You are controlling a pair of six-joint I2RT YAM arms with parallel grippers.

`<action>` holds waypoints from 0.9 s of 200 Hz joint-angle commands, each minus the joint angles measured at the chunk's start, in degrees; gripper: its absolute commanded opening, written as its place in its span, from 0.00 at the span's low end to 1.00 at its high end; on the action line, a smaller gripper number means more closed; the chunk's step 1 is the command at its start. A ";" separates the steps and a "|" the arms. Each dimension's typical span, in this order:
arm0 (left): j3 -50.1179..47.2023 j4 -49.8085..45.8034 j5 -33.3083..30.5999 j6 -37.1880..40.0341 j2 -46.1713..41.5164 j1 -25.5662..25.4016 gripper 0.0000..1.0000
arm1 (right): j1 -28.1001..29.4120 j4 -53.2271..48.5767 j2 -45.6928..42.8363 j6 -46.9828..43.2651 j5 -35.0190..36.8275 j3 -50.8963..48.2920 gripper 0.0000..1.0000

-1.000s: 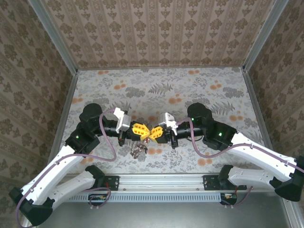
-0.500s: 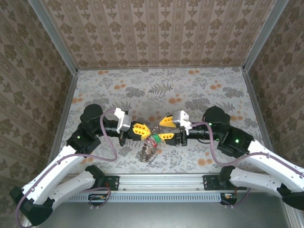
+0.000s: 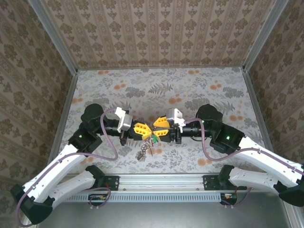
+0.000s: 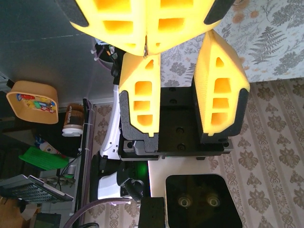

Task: Put the keys on the keyring

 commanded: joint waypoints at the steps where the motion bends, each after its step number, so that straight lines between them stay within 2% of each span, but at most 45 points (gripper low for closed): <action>1: -0.22 3.73 -1.37 -0.68 -0.62 -0.16 0.00 | -0.09 2.21 -0.52 0.80 -2.97 -0.36 0.35; 74: -0.55 3.62 -2.54 -0.58 -1.17 0.05 0.00 | -0.22 -0.04 -3.86 -1.71 1.87 -1.87 0.38; 113: -0.63 4.23 -2.67 -1.07 -1.11 0.01 0.00 | -0.17 1.37 -3.24 -0.82 -1.78 -2.26 0.37; 180: -0.80 5.67 -2.93 -1.71 -0.42 -0.12 0.00 | -0.13 5.29 0.51 0.70 -4.79 -1.87 0.28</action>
